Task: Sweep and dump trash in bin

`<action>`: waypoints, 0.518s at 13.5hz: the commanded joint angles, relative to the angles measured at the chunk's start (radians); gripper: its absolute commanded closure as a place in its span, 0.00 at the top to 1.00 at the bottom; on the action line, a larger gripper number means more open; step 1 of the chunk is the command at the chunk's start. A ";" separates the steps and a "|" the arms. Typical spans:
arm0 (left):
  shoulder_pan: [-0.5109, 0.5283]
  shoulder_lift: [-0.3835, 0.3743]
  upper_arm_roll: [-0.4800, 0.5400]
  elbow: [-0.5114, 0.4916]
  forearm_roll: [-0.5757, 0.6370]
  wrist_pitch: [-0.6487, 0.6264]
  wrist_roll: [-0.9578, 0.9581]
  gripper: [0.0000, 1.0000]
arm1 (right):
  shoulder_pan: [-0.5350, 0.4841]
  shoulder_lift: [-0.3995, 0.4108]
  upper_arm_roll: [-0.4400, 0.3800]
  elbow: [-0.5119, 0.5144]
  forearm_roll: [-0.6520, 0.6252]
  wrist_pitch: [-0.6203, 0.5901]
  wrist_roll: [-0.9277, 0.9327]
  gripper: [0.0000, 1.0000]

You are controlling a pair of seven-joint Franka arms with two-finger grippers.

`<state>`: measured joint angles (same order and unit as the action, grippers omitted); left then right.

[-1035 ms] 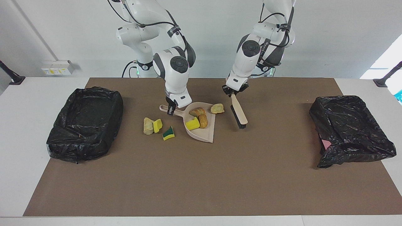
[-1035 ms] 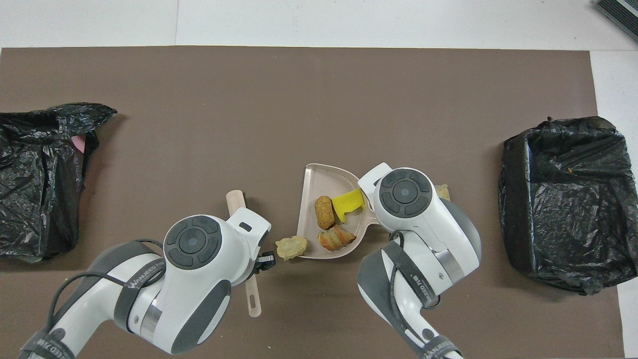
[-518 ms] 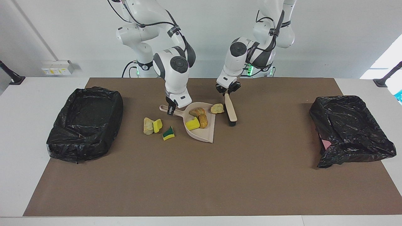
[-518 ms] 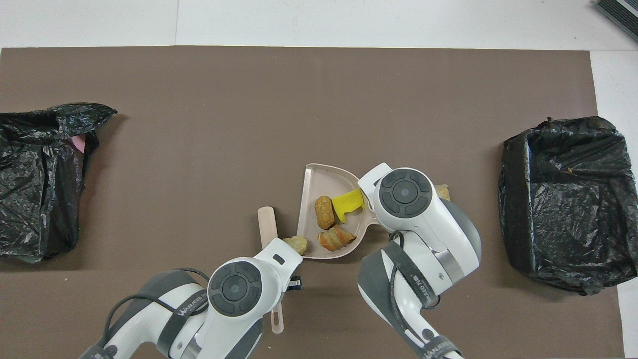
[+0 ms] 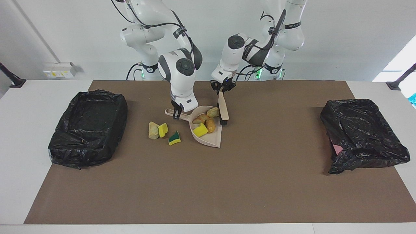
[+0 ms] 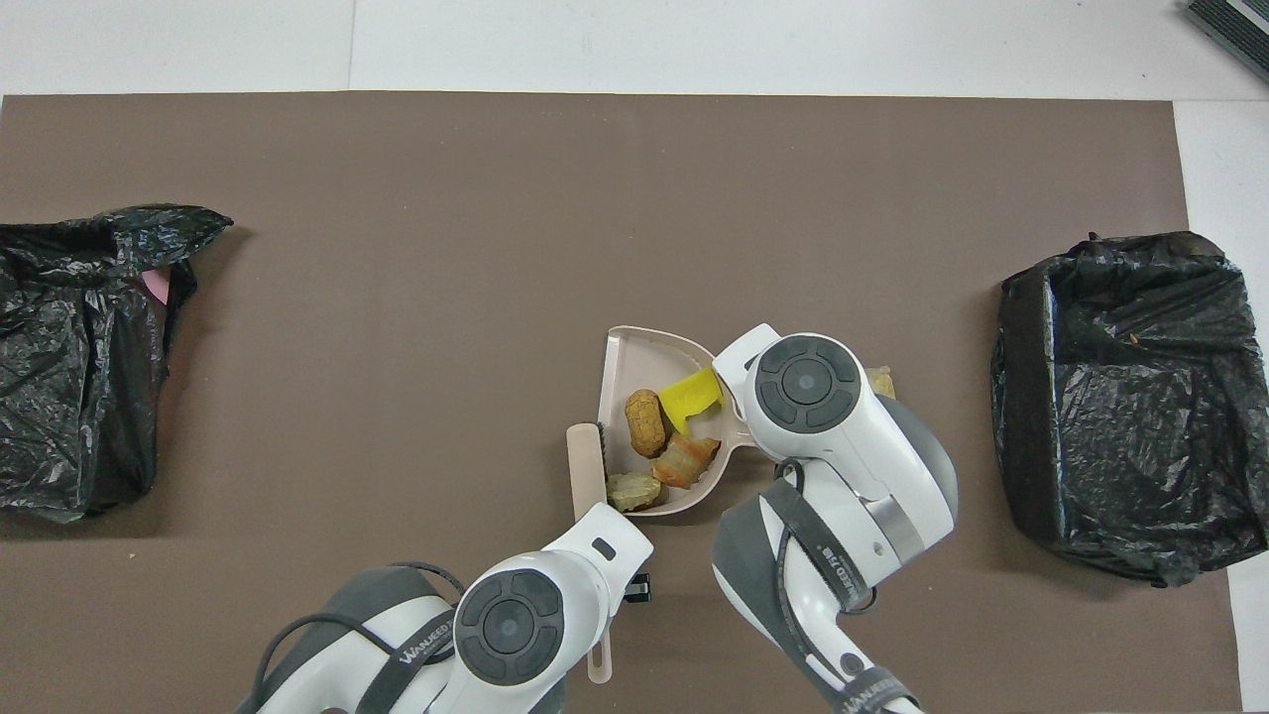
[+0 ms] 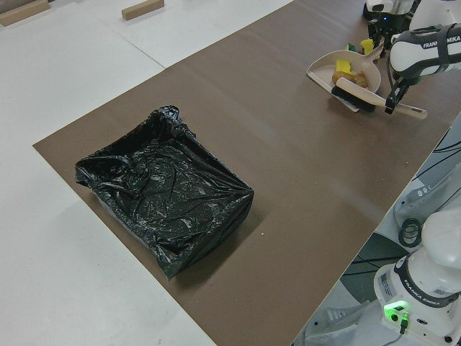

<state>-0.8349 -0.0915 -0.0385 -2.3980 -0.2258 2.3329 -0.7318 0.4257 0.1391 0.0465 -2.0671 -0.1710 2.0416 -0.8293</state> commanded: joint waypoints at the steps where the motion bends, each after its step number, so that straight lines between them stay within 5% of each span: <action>1: -0.007 0.035 0.012 0.051 -0.015 0.010 -0.003 0.00 | -0.005 0.000 0.004 -0.008 0.015 0.017 0.013 0.00; 7: 0.062 0.052 0.017 0.074 0.034 -0.079 -0.011 0.00 | -0.009 0.002 0.004 -0.008 0.015 0.019 0.013 0.00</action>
<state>-0.8169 -0.0424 -0.0242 -2.3360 -0.2211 2.3065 -0.7371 0.4257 0.1391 0.0465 -2.0672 -0.1710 2.0416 -0.8293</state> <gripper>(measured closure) 0.740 0.687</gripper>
